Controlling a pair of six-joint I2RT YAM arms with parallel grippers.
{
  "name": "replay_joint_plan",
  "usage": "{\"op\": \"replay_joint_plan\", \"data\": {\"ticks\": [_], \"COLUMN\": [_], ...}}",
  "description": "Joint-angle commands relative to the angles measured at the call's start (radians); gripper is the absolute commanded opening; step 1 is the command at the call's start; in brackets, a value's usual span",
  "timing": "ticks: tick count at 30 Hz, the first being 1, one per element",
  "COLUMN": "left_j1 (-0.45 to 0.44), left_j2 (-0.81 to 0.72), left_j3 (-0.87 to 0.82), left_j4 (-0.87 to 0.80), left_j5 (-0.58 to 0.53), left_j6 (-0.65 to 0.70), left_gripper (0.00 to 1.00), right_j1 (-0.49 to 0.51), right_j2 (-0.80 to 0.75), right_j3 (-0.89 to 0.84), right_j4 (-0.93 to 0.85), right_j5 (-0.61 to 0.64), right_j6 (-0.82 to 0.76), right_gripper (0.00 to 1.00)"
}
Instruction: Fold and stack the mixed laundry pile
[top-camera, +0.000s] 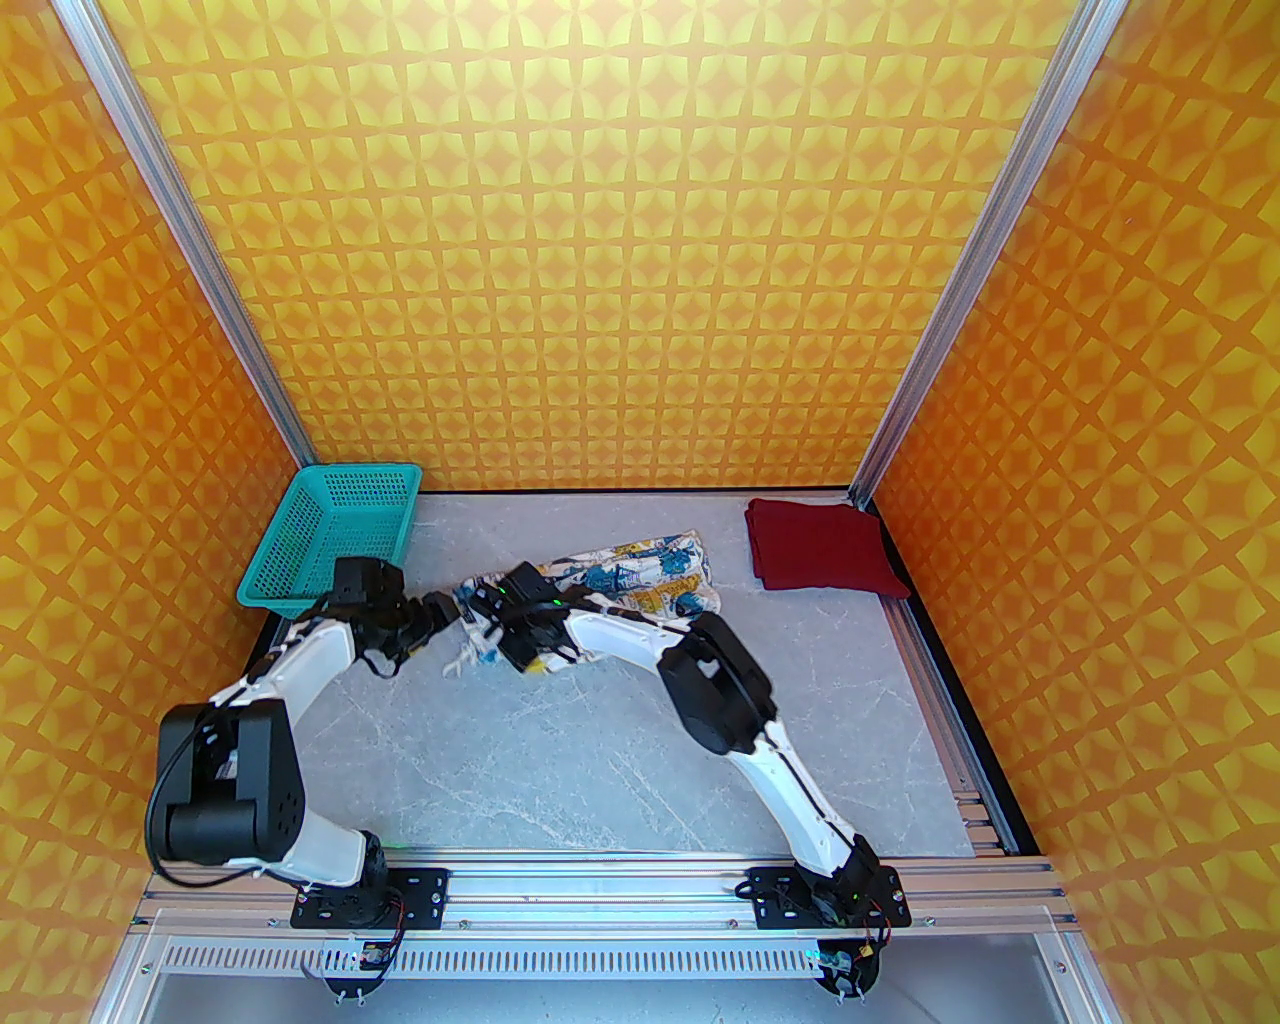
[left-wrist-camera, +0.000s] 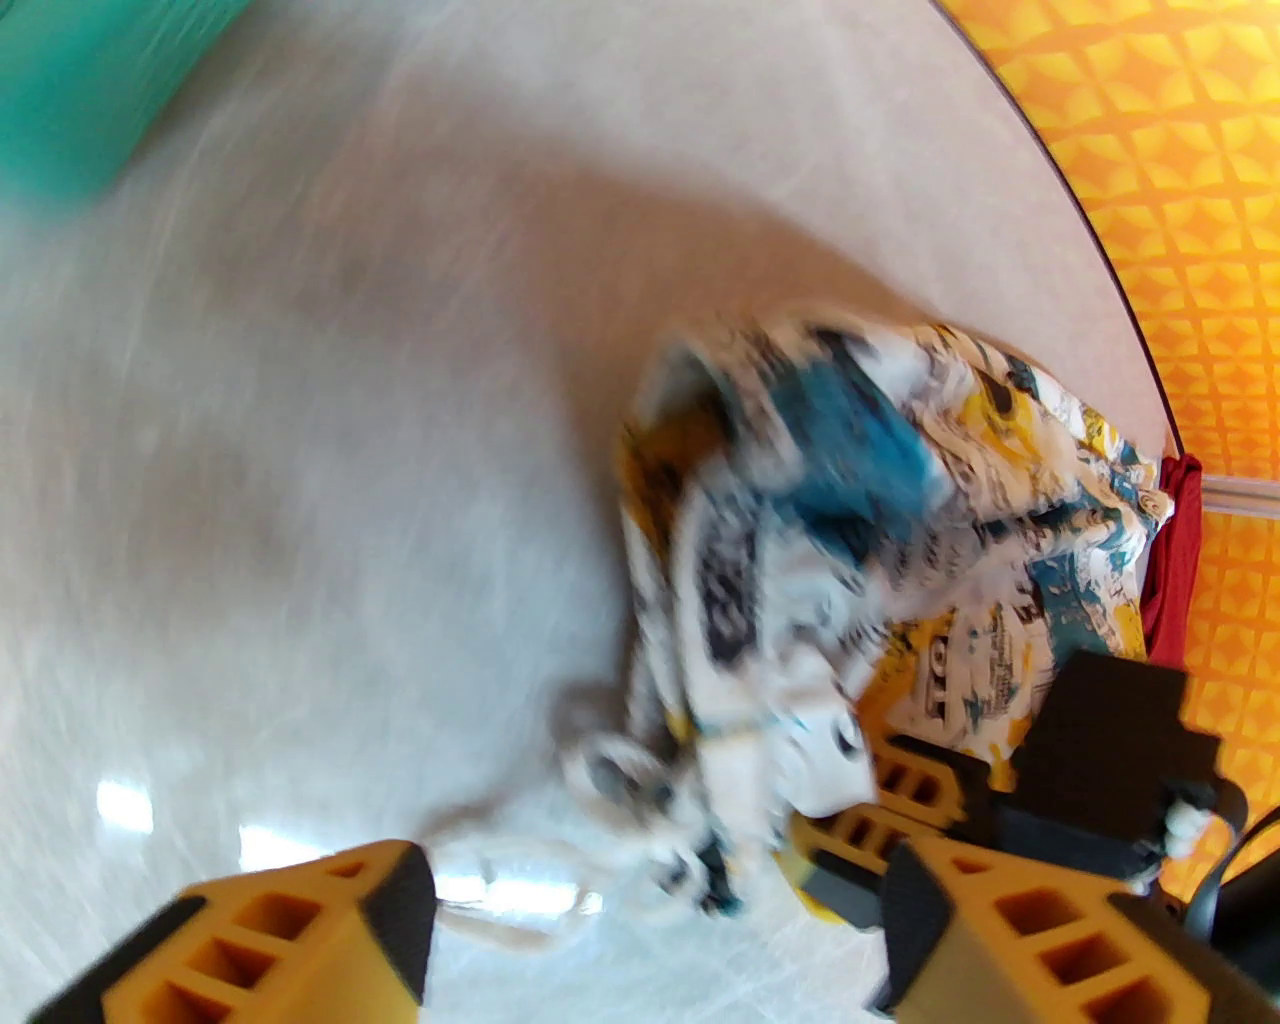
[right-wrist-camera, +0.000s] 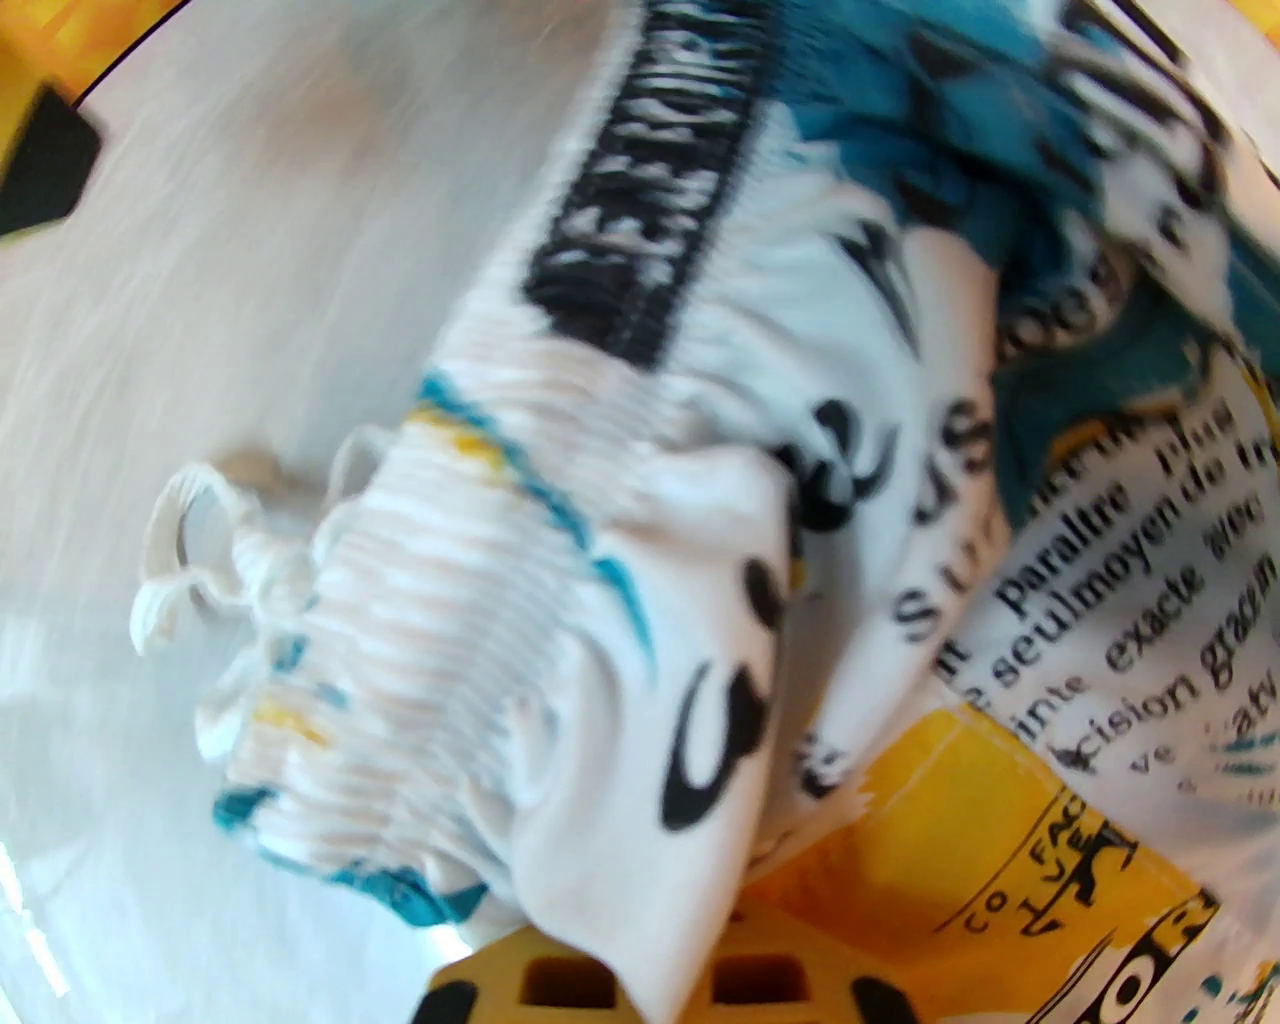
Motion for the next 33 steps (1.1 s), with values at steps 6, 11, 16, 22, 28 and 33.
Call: {"op": "replay_joint_plan", "data": {"ticks": [6,11,16,22,28,33], "left_j1": [-0.098,-0.161,-0.188,-0.237,-0.252,-0.244], "left_j2": [-0.072,0.008,0.072,0.163,0.167,0.108], "left_j3": [-0.227,-0.258,-0.299,-0.285,-0.283,-0.206], "left_j4": [0.499,0.662,0.823,0.898,0.88,0.655], "left_j5": [0.143,0.107,0.069,0.033,0.0,-0.026], "left_j6": [-0.3,-0.424,-0.519,-0.621,-0.632,-0.471], "left_gripper": [0.94,0.94,0.94,0.83,0.29,0.0], "right_j1": [-0.044,-0.044,-0.045,-0.047,-0.047,-0.087], "right_j2": [-0.194,-0.215,-0.235,-0.238,-0.253,-0.356], "right_j3": [-0.167,-0.212,-0.244,-0.254,-0.269,-0.382], "right_j4": [0.146,0.186,0.208,0.231,0.25,0.286], "right_j5": [-0.144,-0.167,-0.178,-0.18,-0.173,-0.176], "right_j6": [0.026,0.053,0.053,0.07,0.094,0.202], "right_gripper": [0.0,0.0,0.0,0.0,0.09,0.5]}}
